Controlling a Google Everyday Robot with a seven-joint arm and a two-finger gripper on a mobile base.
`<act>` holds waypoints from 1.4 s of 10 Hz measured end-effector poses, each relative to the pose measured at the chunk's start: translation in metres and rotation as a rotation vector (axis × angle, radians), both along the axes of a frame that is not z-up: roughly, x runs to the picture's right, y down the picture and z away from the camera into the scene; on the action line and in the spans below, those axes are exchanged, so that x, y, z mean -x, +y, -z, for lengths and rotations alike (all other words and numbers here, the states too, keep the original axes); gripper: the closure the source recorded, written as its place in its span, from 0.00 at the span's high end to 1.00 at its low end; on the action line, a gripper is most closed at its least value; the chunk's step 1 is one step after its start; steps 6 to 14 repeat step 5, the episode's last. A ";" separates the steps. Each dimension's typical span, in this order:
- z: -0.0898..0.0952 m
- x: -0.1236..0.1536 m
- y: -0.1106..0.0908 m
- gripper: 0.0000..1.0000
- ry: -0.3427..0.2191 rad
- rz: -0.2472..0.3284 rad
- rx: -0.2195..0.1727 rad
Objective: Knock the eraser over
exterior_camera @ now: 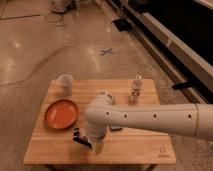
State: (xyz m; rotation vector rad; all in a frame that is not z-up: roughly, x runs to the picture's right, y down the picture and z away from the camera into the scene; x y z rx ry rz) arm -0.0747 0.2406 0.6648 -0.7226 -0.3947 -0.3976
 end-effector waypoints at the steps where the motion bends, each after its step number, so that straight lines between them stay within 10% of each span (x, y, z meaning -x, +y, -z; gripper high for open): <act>1: 0.001 0.008 -0.005 0.65 -0.021 -0.008 -0.010; 5: -0.002 0.013 -0.044 0.65 -0.095 -0.079 -0.076; 14: -0.002 0.013 -0.044 0.65 -0.095 -0.079 -0.076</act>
